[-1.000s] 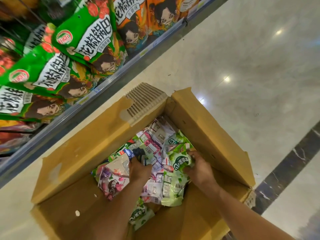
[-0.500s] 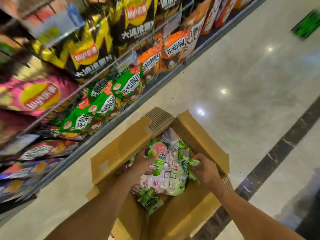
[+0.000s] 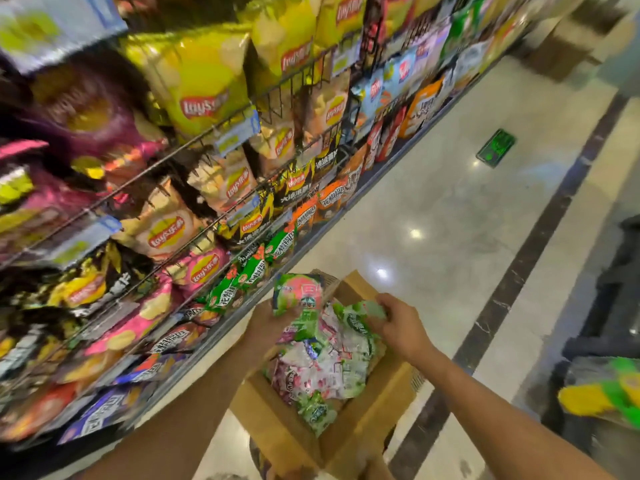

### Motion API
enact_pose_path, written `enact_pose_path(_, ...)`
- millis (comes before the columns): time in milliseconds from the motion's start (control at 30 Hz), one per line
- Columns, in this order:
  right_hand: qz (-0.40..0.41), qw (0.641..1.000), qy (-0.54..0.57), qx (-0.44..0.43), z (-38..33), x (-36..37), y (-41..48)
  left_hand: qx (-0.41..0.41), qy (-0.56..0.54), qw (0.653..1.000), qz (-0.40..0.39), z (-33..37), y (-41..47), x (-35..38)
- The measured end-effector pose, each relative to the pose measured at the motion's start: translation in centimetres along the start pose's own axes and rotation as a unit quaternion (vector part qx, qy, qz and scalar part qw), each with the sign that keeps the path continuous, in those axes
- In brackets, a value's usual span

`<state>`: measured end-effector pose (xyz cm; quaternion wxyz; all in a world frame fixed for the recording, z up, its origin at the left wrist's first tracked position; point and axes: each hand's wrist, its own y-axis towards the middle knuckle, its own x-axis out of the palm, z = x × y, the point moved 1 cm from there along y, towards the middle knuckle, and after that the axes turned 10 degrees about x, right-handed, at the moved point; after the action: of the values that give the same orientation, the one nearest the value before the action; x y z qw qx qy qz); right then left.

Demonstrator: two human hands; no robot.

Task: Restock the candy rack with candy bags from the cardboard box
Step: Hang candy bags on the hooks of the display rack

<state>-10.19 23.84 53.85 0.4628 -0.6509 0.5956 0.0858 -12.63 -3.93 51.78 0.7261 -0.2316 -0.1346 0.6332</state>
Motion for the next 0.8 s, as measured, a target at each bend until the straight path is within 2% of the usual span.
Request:
enact_pose_path(100,0.012,0.999,0.009,-0.035,-3.8,-2.6,-3.8,0.042,-0.002,0.999,0.004,4.7,-3.1,-2.1)
enact_pose_path(233,-0.027,0.995,0.013,-0.09,-9.0,-6.3,-7.8,0.092,0.017,0.994,-0.062,9.6,-7.1,-3.5)
enact_pose_path(333,-0.027,0.992,0.028,-0.117,-12.7,-8.8,-10.1,0.119,0.031,0.99,-0.072,12.4,-9.9,-3.4)
enact_pose_path(400,-0.006,0.992,0.051,-0.118,-14.4,-10.0,-11.6,0.138,0.035,0.986,-0.088,13.4,-12.2,-3.0)
enact_pose_path(467,0.052,0.99,0.071,-0.112,-15.5,-10.8,-13.1,0.147,0.024,0.984,-0.097,13.7,-14.4,-2.7)
enact_pose_path(533,0.092,0.983,0.093,-0.125,-15.9,-11.0,-14.6,0.142,0.016,0.985,-0.093,13.7,-16.4,-2.2)
enact_pose_path(700,0.13,0.963,0.18,-0.154,-15.7,-10.8,-19.3,0.139,-0.03,0.989,-0.03,12.8,-21.7,-0.6)
enact_pose_path(800,0.116,0.953,0.232,-0.158,-15.4,-10.3,-23.0,0.154,-0.068,0.986,0.004,12.7,-26.4,0.7)
